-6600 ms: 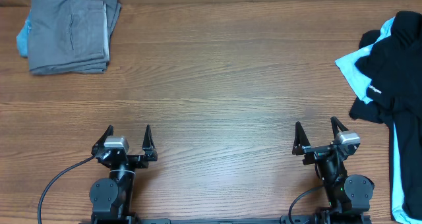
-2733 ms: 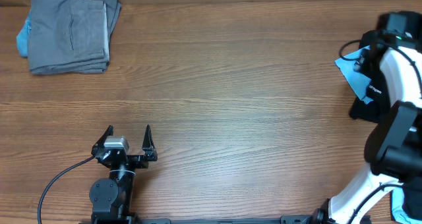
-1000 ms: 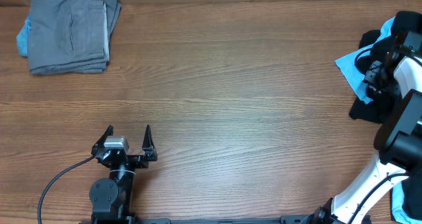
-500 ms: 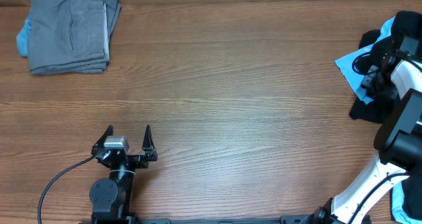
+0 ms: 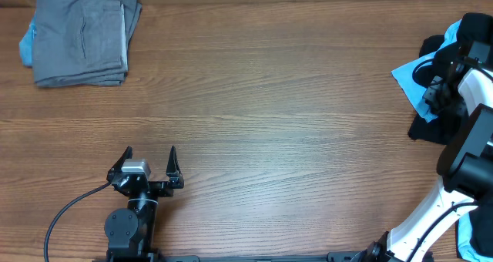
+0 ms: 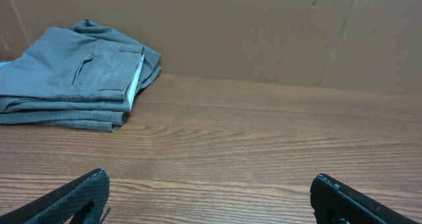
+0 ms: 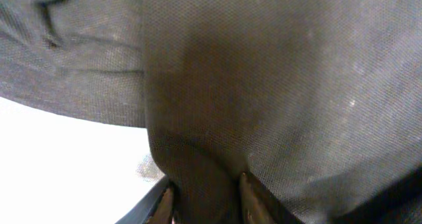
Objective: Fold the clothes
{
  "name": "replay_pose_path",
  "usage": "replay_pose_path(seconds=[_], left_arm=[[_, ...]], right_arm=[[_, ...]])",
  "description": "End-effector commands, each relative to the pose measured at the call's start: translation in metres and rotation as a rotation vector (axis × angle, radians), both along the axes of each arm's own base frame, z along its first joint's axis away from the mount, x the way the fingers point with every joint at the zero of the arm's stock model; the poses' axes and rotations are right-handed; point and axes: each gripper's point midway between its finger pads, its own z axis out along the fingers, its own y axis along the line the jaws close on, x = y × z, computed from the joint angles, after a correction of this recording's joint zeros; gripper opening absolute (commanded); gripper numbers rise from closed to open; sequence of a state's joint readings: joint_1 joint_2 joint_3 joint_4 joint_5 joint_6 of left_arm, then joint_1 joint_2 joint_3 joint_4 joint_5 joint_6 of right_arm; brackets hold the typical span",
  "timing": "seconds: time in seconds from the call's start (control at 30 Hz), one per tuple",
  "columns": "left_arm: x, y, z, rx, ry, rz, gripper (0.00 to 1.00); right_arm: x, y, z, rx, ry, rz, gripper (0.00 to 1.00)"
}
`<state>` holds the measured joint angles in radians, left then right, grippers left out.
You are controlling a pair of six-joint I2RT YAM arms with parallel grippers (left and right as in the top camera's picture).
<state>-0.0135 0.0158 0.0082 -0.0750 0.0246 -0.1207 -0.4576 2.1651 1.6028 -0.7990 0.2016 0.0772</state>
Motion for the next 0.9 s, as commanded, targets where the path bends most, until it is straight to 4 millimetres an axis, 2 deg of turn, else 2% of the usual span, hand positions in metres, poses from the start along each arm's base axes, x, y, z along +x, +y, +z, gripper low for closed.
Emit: replay_pose_path(seconds=[0.0, 0.1, 0.17, 0.2, 0.3, 0.47, 0.57, 0.63, 0.7, 0.77, 0.87], left_arm=[[0.000, 0.001, 0.000, 0.020, -0.006, 0.006, 1.00], [0.000, 0.001, 0.000, 0.020, -0.006, 0.006, 1.00], [0.000, 0.001, 0.000, 0.020, -0.006, 0.006, 1.00], [0.000, 0.001, 0.000, 0.020, -0.006, 0.006, 1.00], [0.000, 0.001, 0.000, 0.020, -0.006, 0.006, 1.00], [0.000, 0.001, 0.000, 0.020, -0.006, 0.006, 1.00], [0.000, 0.001, 0.000, 0.020, -0.006, 0.006, 1.00], [0.000, 0.001, 0.000, 0.020, -0.006, 0.006, 1.00], [0.000, 0.001, 0.000, 0.020, -0.006, 0.006, 1.00], [0.000, 0.001, 0.000, 0.020, -0.006, 0.006, 1.00], [0.000, 0.001, 0.000, 0.020, -0.006, 0.006, 1.00]], right_arm=[[0.009, -0.003, 0.010, 0.002, -0.039, -0.003, 0.25], [0.010, -0.003, 0.012, 0.004, -0.041, -0.003, 0.20], [0.011, -0.004, 0.017, 0.003, -0.057, -0.026, 0.10], [0.013, -0.004, 0.026, 0.000, -0.078, -0.047, 0.04], [0.016, -0.006, 0.045, -0.014, -0.109, -0.048, 0.04], [0.021, -0.007, 0.093, -0.035, -0.215, -0.095, 0.04], [0.029, 0.005, 0.129, -0.015, -0.312, -0.061, 0.04], [0.035, 0.020, 0.154, 0.014, -0.385, -0.022, 0.04], [0.042, 0.044, 0.179, 0.061, -0.458, 0.039, 0.04], [0.050, 0.075, 0.198, 0.129, -0.519, 0.117, 0.04], [0.062, 0.139, 0.224, 0.268, -0.602, 0.263, 0.04]])
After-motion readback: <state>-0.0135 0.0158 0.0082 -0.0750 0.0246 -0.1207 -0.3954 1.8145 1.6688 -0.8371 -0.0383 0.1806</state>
